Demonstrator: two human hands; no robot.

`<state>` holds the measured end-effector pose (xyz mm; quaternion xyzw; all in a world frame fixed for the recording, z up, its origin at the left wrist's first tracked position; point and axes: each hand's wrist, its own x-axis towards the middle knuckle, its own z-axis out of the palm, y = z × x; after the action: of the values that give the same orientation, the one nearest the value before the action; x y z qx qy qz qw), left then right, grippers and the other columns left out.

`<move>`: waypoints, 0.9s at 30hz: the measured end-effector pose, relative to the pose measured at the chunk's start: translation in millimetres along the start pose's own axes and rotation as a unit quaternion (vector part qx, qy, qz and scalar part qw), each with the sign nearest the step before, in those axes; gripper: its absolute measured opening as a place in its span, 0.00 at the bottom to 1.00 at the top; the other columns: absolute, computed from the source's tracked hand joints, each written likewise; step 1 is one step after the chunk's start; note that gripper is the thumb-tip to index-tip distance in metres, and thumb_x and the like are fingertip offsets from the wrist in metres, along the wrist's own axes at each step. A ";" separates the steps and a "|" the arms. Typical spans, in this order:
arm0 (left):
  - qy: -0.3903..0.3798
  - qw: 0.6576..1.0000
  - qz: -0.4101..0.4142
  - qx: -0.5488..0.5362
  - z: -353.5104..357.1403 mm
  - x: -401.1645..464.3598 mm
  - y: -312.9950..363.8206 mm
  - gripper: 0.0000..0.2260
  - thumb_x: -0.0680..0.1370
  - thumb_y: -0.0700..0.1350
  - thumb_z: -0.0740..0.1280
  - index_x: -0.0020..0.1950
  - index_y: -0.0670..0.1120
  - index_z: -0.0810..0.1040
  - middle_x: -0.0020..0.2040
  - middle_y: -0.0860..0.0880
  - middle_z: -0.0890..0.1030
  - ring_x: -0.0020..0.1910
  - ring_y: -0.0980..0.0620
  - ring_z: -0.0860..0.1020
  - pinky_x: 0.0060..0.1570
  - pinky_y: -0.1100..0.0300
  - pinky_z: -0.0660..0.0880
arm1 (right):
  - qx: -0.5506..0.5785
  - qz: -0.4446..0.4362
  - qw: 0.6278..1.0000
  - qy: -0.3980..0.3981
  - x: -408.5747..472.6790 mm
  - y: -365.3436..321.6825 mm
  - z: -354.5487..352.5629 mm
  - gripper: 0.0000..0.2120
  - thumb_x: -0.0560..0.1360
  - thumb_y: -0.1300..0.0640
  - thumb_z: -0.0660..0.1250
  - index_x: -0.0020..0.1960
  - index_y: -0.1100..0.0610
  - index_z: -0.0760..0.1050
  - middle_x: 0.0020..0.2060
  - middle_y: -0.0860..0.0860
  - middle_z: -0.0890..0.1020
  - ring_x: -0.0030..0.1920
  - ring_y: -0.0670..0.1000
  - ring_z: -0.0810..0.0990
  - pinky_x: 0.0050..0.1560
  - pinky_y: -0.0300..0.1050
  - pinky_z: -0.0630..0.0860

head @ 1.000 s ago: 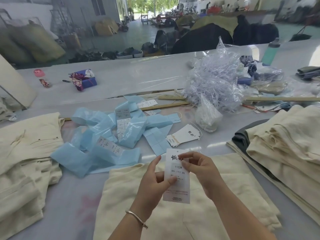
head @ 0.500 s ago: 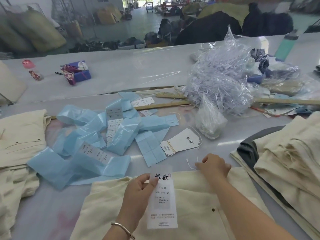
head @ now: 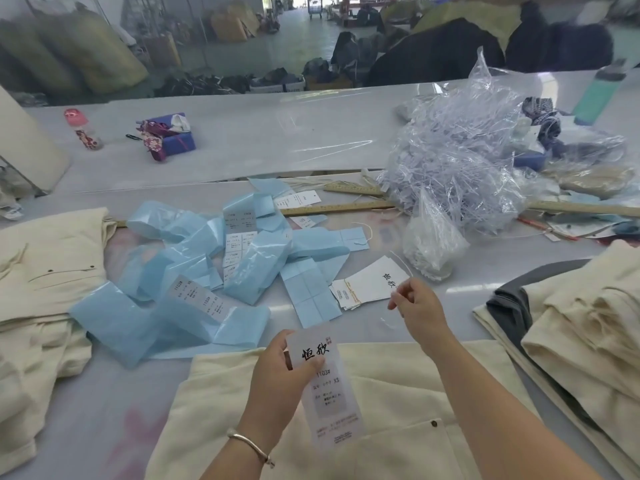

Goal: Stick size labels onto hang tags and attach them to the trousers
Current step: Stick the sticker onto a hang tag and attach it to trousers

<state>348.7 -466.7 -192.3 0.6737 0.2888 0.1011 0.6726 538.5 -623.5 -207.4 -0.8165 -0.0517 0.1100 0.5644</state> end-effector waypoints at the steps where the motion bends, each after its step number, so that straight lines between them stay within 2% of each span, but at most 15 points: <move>1: 0.002 1.000 0.007 -0.004 -0.5 -1.6 2.0 0.09 0.74 0.36 0.72 0.51 0.47 0.79 0.42 0.50 0.86 0.39 0.55 0.83 0.34 0.66 0.77 | 0.039 -0.022 0.999 -0.019 -10.4 -11.3 -1.3 0.07 0.76 0.68 0.64 0.41 0.60 0.71 0.33 0.57 0.81 0.28 0.45 0.70 0.32 0.38 0.66; 3: 0.003 0.999 0.028 -0.015 -1.1 -6.8 7.1 0.08 0.76 0.38 0.70 0.50 0.50 0.81 0.42 0.52 0.86 0.39 0.57 0.83 0.35 0.66 0.77 | 0.098 -0.054 0.991 -0.077 -35.2 -32.7 -1.9 0.05 0.75 0.69 0.66 0.46 0.60 0.73 0.33 0.56 0.84 0.25 0.47 0.70 0.29 0.36 0.68; 5: 0.001 0.999 0.050 -0.016 -2.3 -13.4 11.0 0.05 0.78 0.41 0.68 0.48 0.50 0.83 0.41 0.51 0.86 0.39 0.55 0.83 0.37 0.65 0.77 | 0.134 -0.069 0.981 -0.121 -62.3 -47.2 -0.1 0.06 0.74 0.69 0.68 0.48 0.61 0.76 0.35 0.57 0.85 0.26 0.49 0.75 0.29 0.36 0.71; 7: -0.003 0.997 0.072 -0.012 -3.8 -21.5 14.3 0.06 0.79 0.43 0.67 0.47 0.49 0.84 0.41 0.50 0.86 0.39 0.54 0.83 0.37 0.64 0.77 | 0.135 -0.082 0.978 -0.138 -90.9 -57.4 3.7 0.04 0.73 0.69 0.69 0.45 0.62 0.78 0.33 0.57 0.85 0.27 0.50 0.78 0.29 0.37 0.73; 9: -0.010 0.995 0.100 0.004 -6.2 -30.4 18.0 0.07 0.79 0.43 0.68 0.45 0.51 0.85 0.40 0.50 0.85 0.39 0.55 0.82 0.38 0.63 0.76 | 0.099 -0.107 0.979 -0.142 -116.6 -64.8 8.4 0.06 0.72 0.68 0.71 0.40 0.59 0.81 0.29 0.54 0.83 0.27 0.49 0.78 0.30 0.36 0.73; 12: -0.023 0.989 0.144 0.038 -9.9 -44.4 23.1 0.09 0.79 0.43 0.68 0.44 0.55 0.85 0.39 0.51 0.85 0.39 0.54 0.82 0.40 0.61 0.77 | -0.044 -0.185 0.976 -0.107 -145.5 -72.5 14.4 0.08 0.71 0.63 0.73 0.35 0.54 0.81 0.25 0.45 0.79 0.27 0.42 0.73 0.32 0.35 0.70; 15: -0.022 0.981 0.181 0.065 -13.1 -58.7 27.6 0.05 0.76 0.47 0.69 0.45 0.55 0.84 0.39 0.53 0.84 0.39 0.55 0.82 0.38 0.64 0.76 | -0.177 -0.245 0.951 -0.063 -166.0 -79.2 18.7 0.06 0.72 0.56 0.72 0.36 0.54 0.80 0.28 0.45 0.78 0.31 0.46 0.73 0.36 0.44 0.71; 18: -0.027 0.971 0.216 0.100 -17.3 -70.2 31.3 0.05 0.75 0.50 0.67 0.45 0.54 0.84 0.39 0.55 0.84 0.38 0.58 0.81 0.37 0.66 0.75 | -0.202 -0.248 0.946 -0.045 -179.9 -85.6 21.2 0.05 0.72 0.54 0.71 0.38 0.54 0.81 0.31 0.45 0.79 0.34 0.48 0.74 0.37 0.45 0.72; 22: -0.036 0.957 0.253 0.137 -21.5 -83.5 34.7 0.07 0.79 0.46 0.66 0.48 0.56 0.84 0.40 0.59 0.84 0.40 0.60 0.81 0.39 0.67 0.74 | -0.218 -0.226 0.949 -0.020 -192.6 -89.4 22.6 0.04 0.72 0.55 0.70 0.40 0.54 0.82 0.34 0.46 0.82 0.37 0.49 0.76 0.38 0.44 0.72; 25: -0.032 0.947 0.285 0.146 -22.6 -93.7 35.2 0.11 0.80 0.54 0.61 0.51 0.59 0.84 0.41 0.59 0.84 0.42 0.58 0.81 0.41 0.64 0.75 | -0.200 -0.213 0.956 -0.007 -199.7 -89.5 22.2 0.04 0.72 0.56 0.70 0.41 0.54 0.83 0.34 0.46 0.83 0.37 0.50 0.78 0.40 0.45 0.74; 27: -0.026 0.951 0.289 0.106 -24.4 -99.7 33.4 0.17 0.80 0.60 0.55 0.51 0.61 0.84 0.43 0.57 0.85 0.43 0.56 0.81 0.43 0.61 0.75 | -0.175 -0.209 0.962 -0.006 -205.6 -88.1 22.1 0.04 0.72 0.57 0.70 0.40 0.54 0.83 0.30 0.43 0.79 0.34 0.47 0.75 0.38 0.44 0.73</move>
<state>263.3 -495.9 -133.1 0.7982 0.0733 0.2426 0.5465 337.2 -614.7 -107.7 -0.8732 -0.2426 -0.0164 0.4224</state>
